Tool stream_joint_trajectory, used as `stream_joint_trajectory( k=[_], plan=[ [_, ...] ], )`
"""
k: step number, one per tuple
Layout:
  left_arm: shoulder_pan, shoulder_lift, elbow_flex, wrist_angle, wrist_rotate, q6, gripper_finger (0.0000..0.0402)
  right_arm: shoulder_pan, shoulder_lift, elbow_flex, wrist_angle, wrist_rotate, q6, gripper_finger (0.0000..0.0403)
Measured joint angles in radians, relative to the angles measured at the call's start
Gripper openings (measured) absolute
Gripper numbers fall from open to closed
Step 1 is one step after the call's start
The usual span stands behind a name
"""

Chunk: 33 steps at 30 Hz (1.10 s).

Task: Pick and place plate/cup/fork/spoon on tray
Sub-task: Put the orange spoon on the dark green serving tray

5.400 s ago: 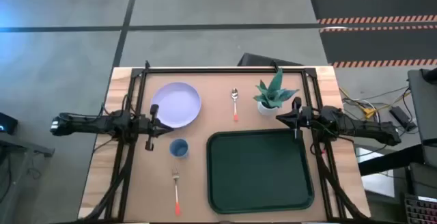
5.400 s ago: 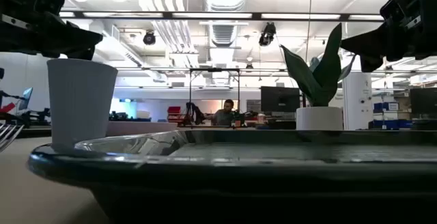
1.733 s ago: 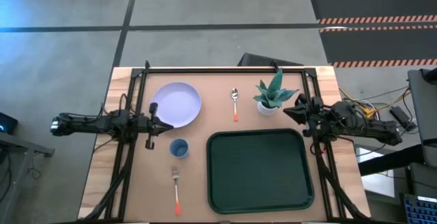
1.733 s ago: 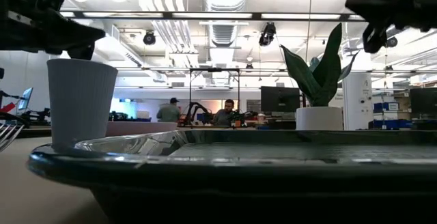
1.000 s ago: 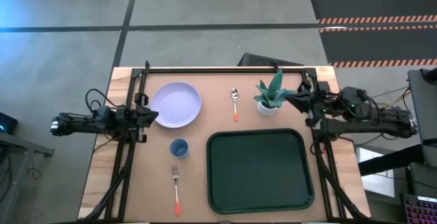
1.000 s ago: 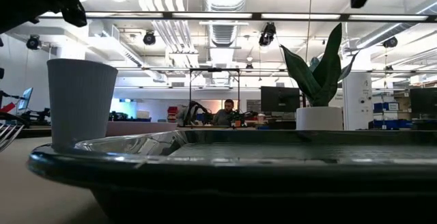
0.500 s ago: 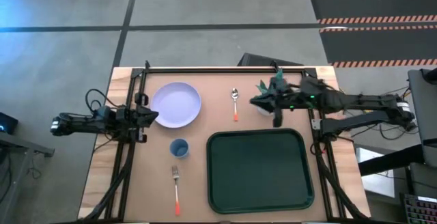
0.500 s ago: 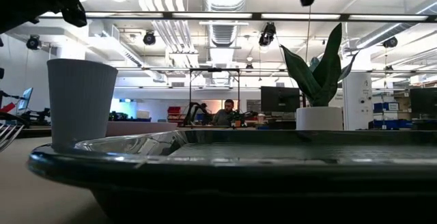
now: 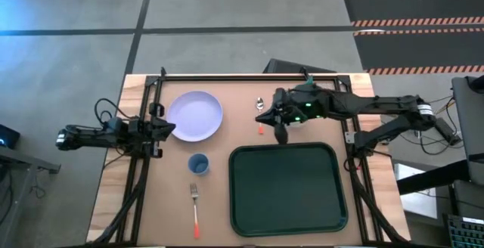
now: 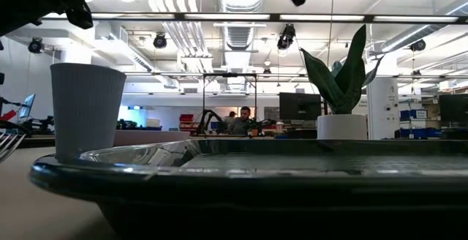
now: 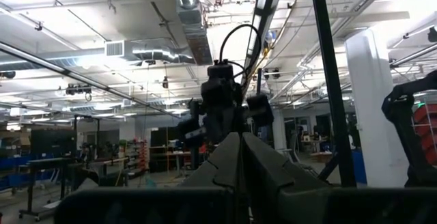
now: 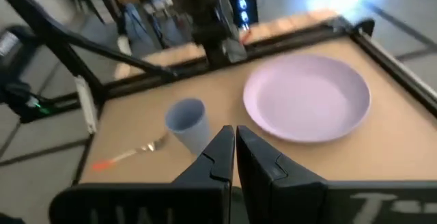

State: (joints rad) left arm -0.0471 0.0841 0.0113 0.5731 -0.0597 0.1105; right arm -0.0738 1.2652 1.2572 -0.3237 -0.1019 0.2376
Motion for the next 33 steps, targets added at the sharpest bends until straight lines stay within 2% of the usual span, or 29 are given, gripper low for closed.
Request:
stream_joint_trajectory(
  k=[6, 10, 14, 17, 22, 27, 30, 33],
  plan=[
    [0.000, 0.000, 0.000, -0.001, 0.000, 0.000, 0.0000, 0.000, 0.111, 0.086, -0.162, 0.104, 0.025, 0.0009],
    [0.000, 0.000, 0.000, -0.001, 0.000, 0.000, 0.0000, 0.002, 0.168, 0.110, -0.187, 0.096, 0.029, 0.0009],
    [0.000, 0.000, 0.000, -0.001, 0.000, -0.001, 0.0000, 0.023, 0.171, 0.140, -0.120, 0.065, -0.022, 0.0009],
    [0.000, 0.000, 0.000, -0.004, 0.000, -0.001, 0.0000, 0.041, 0.141, 0.172, -0.069, 0.043, -0.101, 0.0009],
    [0.000, 0.000, 0.000, -0.006, 0.000, -0.002, 0.0000, 0.051, 0.017, 0.179, -0.131, 0.121, -0.153, 0.0009],
    [0.000, 0.000, 0.000, -0.006, 0.000, -0.002, 0.0000, 0.073, -0.127, 0.096, -0.171, 0.210, -0.116, 0.0009],
    [0.000, 0.000, 0.000, -0.006, 0.000, -0.002, 0.0000, 0.084, -0.188, 0.016, -0.141, 0.223, -0.061, 0.0009],
    [0.000, 0.000, 0.000, -0.006, 0.000, -0.002, 0.0000, 0.094, -0.217, -0.066, -0.139, 0.285, 0.039, 0.0009]
  ],
)
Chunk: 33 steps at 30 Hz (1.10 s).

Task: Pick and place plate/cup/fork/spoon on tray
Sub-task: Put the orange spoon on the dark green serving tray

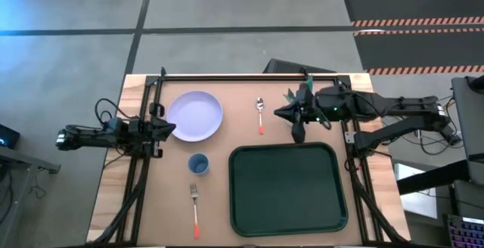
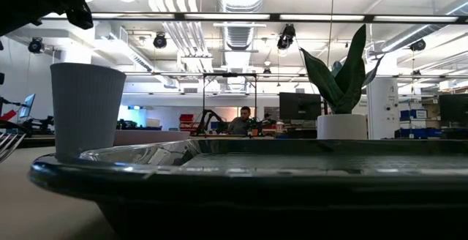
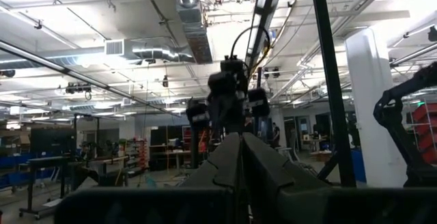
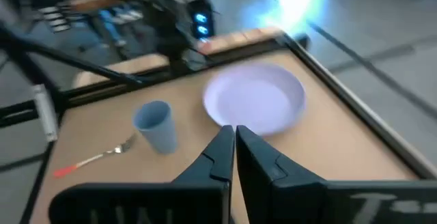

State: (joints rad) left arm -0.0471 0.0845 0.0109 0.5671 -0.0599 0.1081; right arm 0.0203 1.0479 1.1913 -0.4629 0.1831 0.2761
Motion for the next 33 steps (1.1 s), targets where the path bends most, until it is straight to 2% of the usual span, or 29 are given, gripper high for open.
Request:
stream_joint_trajectory(
  k=[7, 15, 19, 28, 33],
  plan=[
    [0.000, 0.000, 0.000, 0.000, 0.000, 0.000, 0.0000, 0.001, 0.060, -0.148, 0.003, 0.071, 0.240, 0.0009],
    [0.000, 0.000, 0.000, 0.000, 0.000, 0.001, 0.0000, -0.013, 0.201, -0.171, -0.001, 0.099, 0.375, 0.0010],
    [0.000, 0.000, 0.000, 0.000, 0.000, 0.001, 0.0000, -0.012, 0.293, -0.126, -0.007, 0.098, 0.378, 0.0026],
    [0.000, 0.000, 0.000, 0.000, 0.000, 0.001, 0.0000, -0.046, 0.493, 0.058, -0.166, 0.102, 0.414, 0.0105],
    [0.000, 0.000, 0.000, 0.000, 0.000, 0.001, 0.0000, -0.080, 0.584, 0.115, -0.176, 0.106, 0.448, 0.0128]
  ],
)
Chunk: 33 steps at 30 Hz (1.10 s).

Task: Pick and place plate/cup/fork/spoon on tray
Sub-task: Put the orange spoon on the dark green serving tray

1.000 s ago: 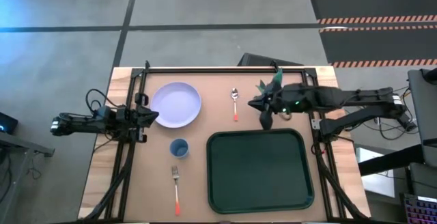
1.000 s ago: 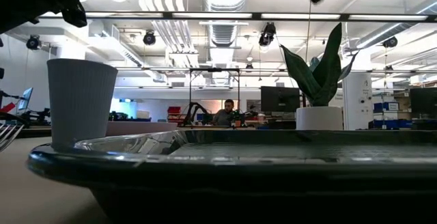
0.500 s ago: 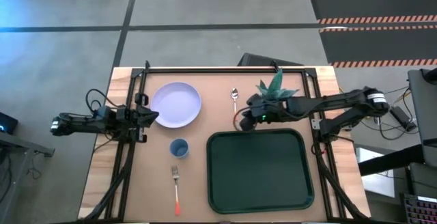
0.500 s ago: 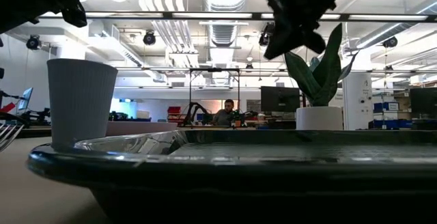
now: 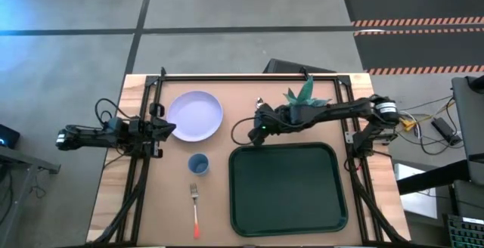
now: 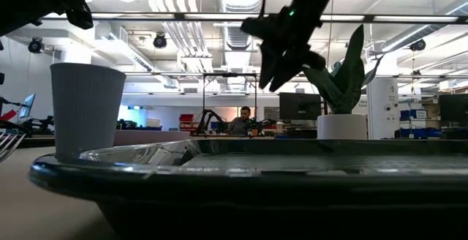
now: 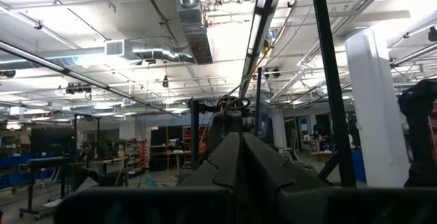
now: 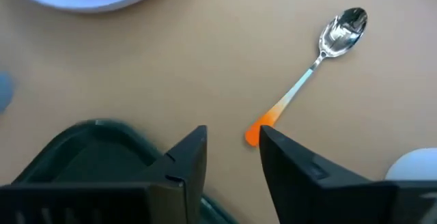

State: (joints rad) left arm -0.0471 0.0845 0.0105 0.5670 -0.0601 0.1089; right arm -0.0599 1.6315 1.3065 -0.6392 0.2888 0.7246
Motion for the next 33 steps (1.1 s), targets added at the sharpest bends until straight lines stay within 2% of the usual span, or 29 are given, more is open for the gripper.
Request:
stream_joint_trajectory(
  k=[8, 16, 33],
  plan=[
    [0.000, 0.000, 0.000, 0.000, 0.000, 0.000, 0.0000, -0.086, 0.116, 0.060, -0.015, -0.021, 0.095, 0.0123],
    [0.000, 0.000, 0.000, 0.000, 0.000, 0.000, 0.0000, -0.135, 0.206, 0.082, 0.046, -0.089, 0.078, 0.0123],
    [0.000, 0.000, 0.000, 0.000, 0.000, 0.000, 0.0000, -0.249, 0.233, 0.079, -0.060, -0.183, 0.049, 0.0123]
  ],
)
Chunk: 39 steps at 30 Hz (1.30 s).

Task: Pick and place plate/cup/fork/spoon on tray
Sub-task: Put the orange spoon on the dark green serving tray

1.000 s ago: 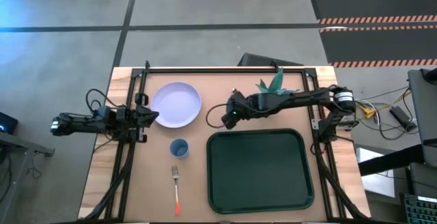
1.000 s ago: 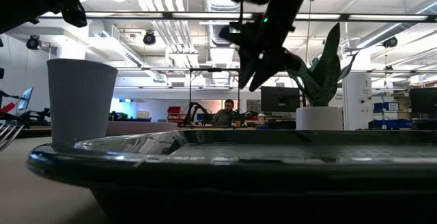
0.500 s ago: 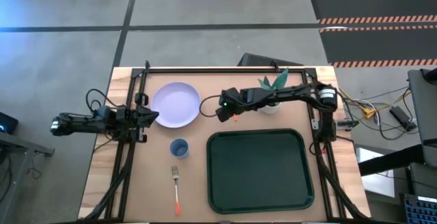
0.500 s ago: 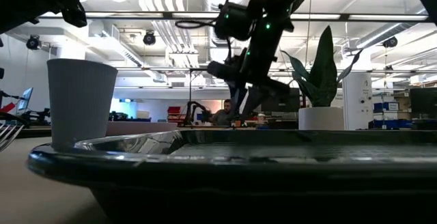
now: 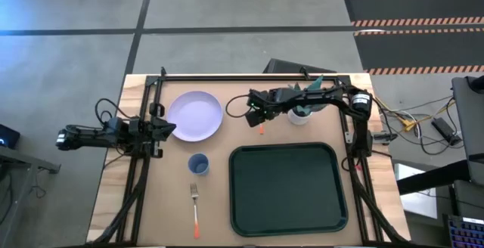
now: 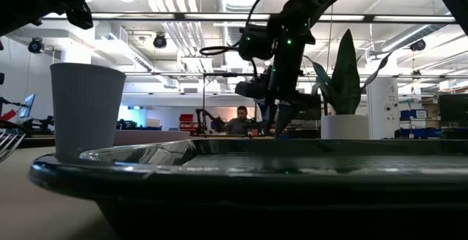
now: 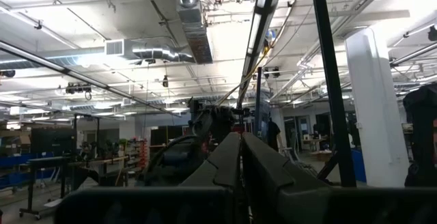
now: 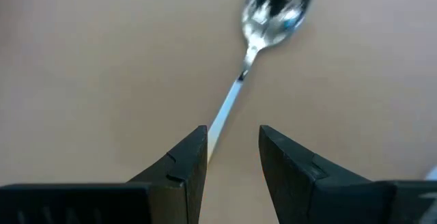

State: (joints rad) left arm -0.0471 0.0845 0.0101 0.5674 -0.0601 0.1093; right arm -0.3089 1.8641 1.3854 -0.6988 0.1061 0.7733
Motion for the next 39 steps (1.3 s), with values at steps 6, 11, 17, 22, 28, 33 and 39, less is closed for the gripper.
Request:
stream_joint_trajectory(
  k=[6, 11, 17, 22, 28, 33, 39],
  plan=[
    [0.000, 0.000, 0.000, 0.000, 0.000, 0.000, 0.0000, -0.006, 0.002, -0.010, 0.008, 0.000, 0.000, 0.0123],
    [0.000, 0.000, 0.000, 0.000, 0.000, 0.002, 0.0000, -0.003, 0.014, -0.011, 0.066, -0.003, 0.002, 0.0123],
    [0.000, 0.000, 0.000, 0.000, 0.000, 0.002, 0.0000, -0.006, 0.061, -0.011, 0.073, -0.030, 0.000, 0.0123],
    [0.000, 0.000, 0.000, -0.001, -0.001, 0.001, 0.0000, -0.009, 0.091, -0.008, 0.080, -0.046, -0.006, 0.0123],
    [0.000, 0.000, 0.000, 0.000, 0.000, 0.002, 0.0000, -0.009, 0.101, -0.007, 0.080, -0.046, -0.009, 0.0114],
    [0.000, 0.000, 0.000, 0.000, -0.001, 0.002, 0.0000, -0.012, 0.103, -0.009, 0.072, -0.048, -0.051, 0.0048],
    [0.000, 0.000, 0.000, -0.001, 0.000, 0.002, 0.0000, -0.012, 0.104, -0.010, 0.077, -0.047, -0.091, 0.0012]
  ],
)
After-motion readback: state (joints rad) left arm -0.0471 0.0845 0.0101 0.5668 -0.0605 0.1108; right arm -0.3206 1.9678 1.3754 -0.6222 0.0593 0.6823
